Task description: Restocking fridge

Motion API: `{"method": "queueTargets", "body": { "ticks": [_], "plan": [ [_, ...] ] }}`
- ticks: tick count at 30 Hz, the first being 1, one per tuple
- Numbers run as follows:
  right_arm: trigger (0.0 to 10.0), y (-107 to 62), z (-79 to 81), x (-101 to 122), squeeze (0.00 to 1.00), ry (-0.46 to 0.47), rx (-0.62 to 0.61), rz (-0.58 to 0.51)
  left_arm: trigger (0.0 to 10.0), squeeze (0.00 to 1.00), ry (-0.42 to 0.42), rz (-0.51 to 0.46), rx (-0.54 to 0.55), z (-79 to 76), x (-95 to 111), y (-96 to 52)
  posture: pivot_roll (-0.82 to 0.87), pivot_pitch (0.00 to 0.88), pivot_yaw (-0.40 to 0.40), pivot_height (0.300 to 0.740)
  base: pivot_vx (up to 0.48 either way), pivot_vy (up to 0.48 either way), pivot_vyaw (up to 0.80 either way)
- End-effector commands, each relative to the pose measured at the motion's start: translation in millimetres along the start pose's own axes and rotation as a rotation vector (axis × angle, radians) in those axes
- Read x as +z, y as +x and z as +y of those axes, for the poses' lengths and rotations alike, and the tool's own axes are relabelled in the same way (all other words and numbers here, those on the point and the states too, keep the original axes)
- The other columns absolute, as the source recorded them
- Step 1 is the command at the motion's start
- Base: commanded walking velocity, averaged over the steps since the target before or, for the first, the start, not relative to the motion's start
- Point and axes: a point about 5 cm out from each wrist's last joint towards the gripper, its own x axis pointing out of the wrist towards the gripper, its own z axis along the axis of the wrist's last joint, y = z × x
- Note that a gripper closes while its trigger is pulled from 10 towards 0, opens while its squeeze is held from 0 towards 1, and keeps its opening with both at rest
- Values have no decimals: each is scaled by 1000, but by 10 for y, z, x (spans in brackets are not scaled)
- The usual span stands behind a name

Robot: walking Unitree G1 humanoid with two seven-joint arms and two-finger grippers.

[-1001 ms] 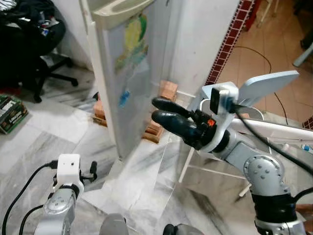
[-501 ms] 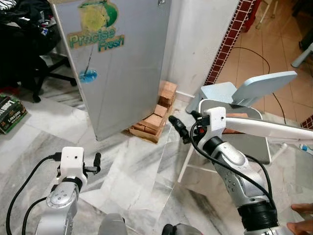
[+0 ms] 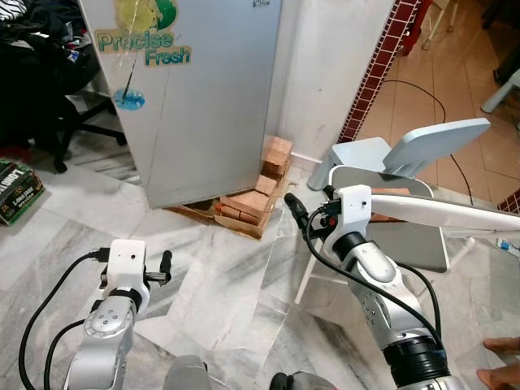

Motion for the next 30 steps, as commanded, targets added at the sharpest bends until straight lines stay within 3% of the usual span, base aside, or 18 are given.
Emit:
{"method": "queueTargets", "body": {
  "ticks": [1,6,16,30],
  "plan": [
    [10000,5,-72,7,0,-26,-42,-10,10000,0,-3,-8,8,-10,6,8,155,24,-48,740,0,0,0],
    [10000,-19,-138,6,0,-26,-115,-21,10000,0,-9,-14,15,-8,6,5,151,25,-50,740,0,0,0],
    [10000,-27,-163,-11,0,4,-162,-20,10000,0,9,-24,-11,-41,23,23,136,31,-42,740,0,480,0],
    [10000,-59,-180,-74,0,13,-181,1,10000,0,-58,-140,-31,-22,194,39,129,28,-51,740,0,480,-525]
  ]
}}
